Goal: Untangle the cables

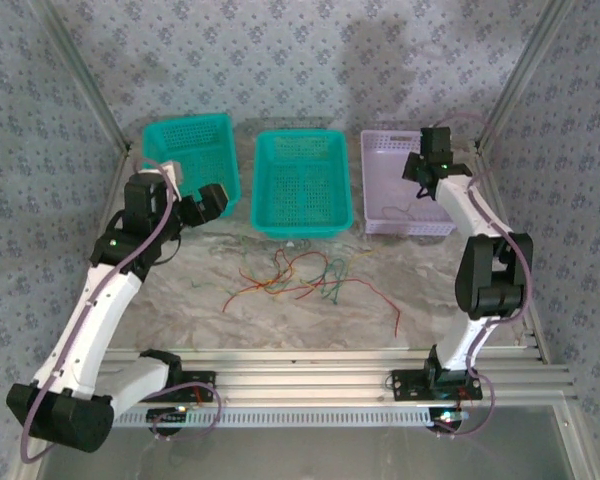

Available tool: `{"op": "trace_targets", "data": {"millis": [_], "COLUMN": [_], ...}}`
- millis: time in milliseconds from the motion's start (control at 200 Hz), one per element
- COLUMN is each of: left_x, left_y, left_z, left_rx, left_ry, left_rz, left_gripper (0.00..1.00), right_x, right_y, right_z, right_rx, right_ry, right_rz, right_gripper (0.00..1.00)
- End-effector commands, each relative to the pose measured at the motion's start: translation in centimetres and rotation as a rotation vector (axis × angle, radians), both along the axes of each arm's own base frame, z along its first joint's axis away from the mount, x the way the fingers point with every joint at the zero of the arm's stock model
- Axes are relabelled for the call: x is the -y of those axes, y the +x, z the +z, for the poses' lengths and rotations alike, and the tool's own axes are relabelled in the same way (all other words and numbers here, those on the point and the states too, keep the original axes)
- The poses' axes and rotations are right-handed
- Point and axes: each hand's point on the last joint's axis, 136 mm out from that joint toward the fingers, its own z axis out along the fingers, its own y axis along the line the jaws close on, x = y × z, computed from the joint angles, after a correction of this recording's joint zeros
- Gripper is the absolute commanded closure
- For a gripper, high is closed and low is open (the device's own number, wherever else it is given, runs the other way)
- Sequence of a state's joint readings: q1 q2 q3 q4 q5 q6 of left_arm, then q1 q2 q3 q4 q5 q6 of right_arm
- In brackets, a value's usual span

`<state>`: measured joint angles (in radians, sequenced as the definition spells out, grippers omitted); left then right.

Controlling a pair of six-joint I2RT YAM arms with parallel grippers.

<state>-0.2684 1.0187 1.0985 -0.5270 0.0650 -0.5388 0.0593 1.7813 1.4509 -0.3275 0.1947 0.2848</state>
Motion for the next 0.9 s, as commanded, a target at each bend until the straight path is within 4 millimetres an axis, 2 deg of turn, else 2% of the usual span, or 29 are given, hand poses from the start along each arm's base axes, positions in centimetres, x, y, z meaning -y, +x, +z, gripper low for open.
{"op": "trace_targets", "data": {"millis": [0,95,180,315,580,720,894], "left_x": [0.1,0.6,0.7,1.3,2.2,2.6,3.0], "left_y": [-0.7,-1.0,-1.2,-1.4,-2.4,-2.8,-3.3], "left_z": [0.1,-0.9,-1.9,-2.9,-5.9,-6.5,-7.6], "left_rx": [0.009,-0.025,-0.057,-0.103,-0.205,-0.235,-0.275], "left_ry": [0.007,-0.005,-0.006,-0.019,0.025,0.045,0.048], "left_rz": [-0.015,-0.035,-0.038,-0.06,-0.096,-0.115,-0.15], "left_gripper": [0.0,0.0,0.0,0.0,0.0,0.0,0.0], "right_x": [0.1,0.1,0.1,-0.2,-1.3,-4.1,-10.7], "right_y": [-0.4,-0.3,-0.4,-0.7,-3.1,-5.9,-11.2], "right_z": [-1.5,-2.0,-1.8,-0.5,6.2,7.5,7.7], "right_rx": [-0.054,-0.076,-0.086,-0.06,0.094,0.108,0.117], "right_ry": [0.014,0.016,0.023,0.048,0.097,0.163,0.235], "right_rz": [-0.033,-0.031,-0.04,-0.033,0.001,0.094,0.311], "right_gripper": [0.89,0.86,0.72,0.62,0.41,0.37,0.34]}}
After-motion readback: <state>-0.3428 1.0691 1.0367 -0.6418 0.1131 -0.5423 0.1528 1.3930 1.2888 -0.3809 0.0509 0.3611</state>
